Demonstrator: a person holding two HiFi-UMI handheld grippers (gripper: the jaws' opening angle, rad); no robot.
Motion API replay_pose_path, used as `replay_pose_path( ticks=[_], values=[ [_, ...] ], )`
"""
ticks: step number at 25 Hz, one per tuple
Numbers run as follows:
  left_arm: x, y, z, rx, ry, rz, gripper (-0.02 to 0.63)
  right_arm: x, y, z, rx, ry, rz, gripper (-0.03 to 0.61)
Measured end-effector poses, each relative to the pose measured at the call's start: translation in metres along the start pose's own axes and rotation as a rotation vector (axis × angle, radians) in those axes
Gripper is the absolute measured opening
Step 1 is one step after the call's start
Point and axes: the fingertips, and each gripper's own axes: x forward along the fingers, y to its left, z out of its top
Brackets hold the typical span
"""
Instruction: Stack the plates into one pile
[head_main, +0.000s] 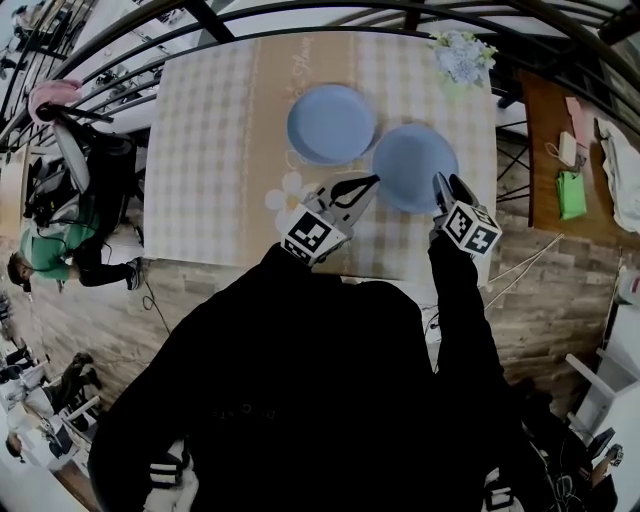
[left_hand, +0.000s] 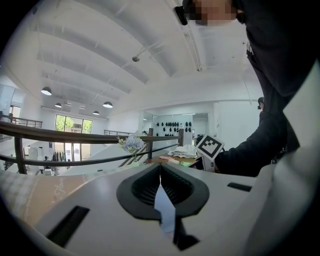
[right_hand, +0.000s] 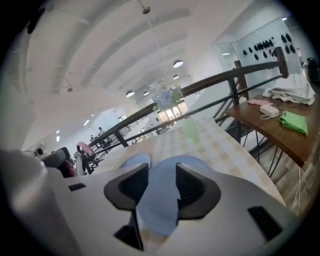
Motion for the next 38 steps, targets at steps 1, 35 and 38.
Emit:
replay_pose_path(
  ticks=[1, 35, 38],
  values=[
    [-0.006, 0.003, 0.001, -0.001, 0.000, 0.002, 0.020, -0.003, 0.015, 0.002, -0.028, -0.013, 0.024, 0.178],
    [-0.132, 0.096, 0.010, -0.038, -0.063, 0.077, 0.020, 0.001, 0.236, -0.008, -0.440, -0.162, 0.235, 0.055],
    [-0.121, 0.108, 0.009, -0.042, -0.072, 0.070, 0.020, 0.022, 0.227, -0.002, -0.433, -0.131, 0.217, 0.066]
  ],
)
